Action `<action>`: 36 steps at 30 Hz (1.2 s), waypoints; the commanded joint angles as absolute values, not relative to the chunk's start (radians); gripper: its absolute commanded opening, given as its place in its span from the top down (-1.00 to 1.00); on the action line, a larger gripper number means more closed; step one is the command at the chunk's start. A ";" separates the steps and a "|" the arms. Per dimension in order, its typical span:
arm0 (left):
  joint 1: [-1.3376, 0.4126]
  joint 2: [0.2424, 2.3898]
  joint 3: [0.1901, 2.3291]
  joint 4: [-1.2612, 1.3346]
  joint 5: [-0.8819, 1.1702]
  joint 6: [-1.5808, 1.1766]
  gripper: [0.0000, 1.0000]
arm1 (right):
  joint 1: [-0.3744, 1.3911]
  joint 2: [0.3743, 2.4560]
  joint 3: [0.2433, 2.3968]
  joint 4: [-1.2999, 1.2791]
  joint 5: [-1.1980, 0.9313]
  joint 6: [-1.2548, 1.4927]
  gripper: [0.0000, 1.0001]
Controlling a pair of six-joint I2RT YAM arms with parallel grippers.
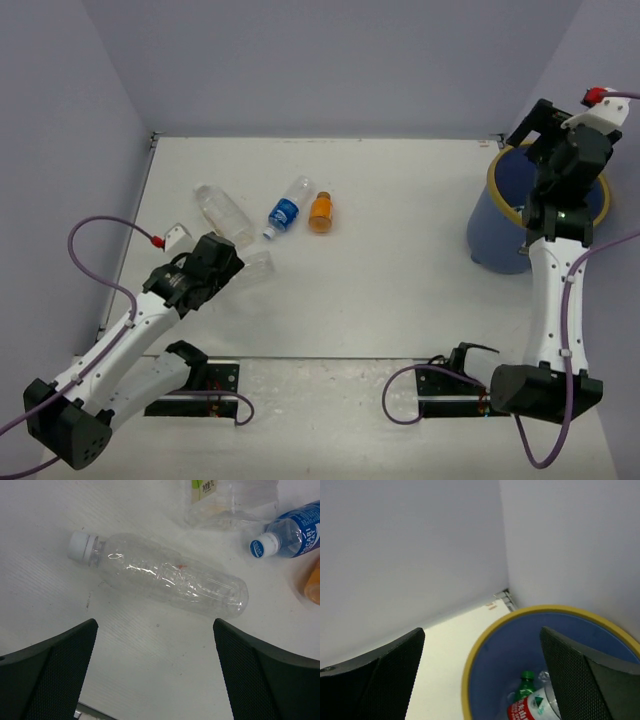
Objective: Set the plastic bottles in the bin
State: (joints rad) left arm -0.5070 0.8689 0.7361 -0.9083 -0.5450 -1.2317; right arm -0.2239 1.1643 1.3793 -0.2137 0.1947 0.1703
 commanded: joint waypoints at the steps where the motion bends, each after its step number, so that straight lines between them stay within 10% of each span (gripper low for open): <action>1: -0.489 0.876 0.729 -0.907 -0.562 -1.312 -1.00 | -0.221 1.070 1.378 -0.146 -0.147 0.152 -0.97; 15: -0.443 1.023 0.642 -0.860 -0.455 -1.502 -1.00 | -0.012 0.972 1.229 -0.059 -0.777 0.087 -0.97; 36: -0.405 1.028 0.684 -0.812 -0.587 -1.698 -1.00 | -0.008 0.982 1.196 -0.036 -0.819 0.091 -0.97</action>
State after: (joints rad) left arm -0.4270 0.9988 0.6489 -0.8725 -0.5099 -1.6294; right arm -0.0113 0.9810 1.2044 -0.0811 -0.8040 0.0895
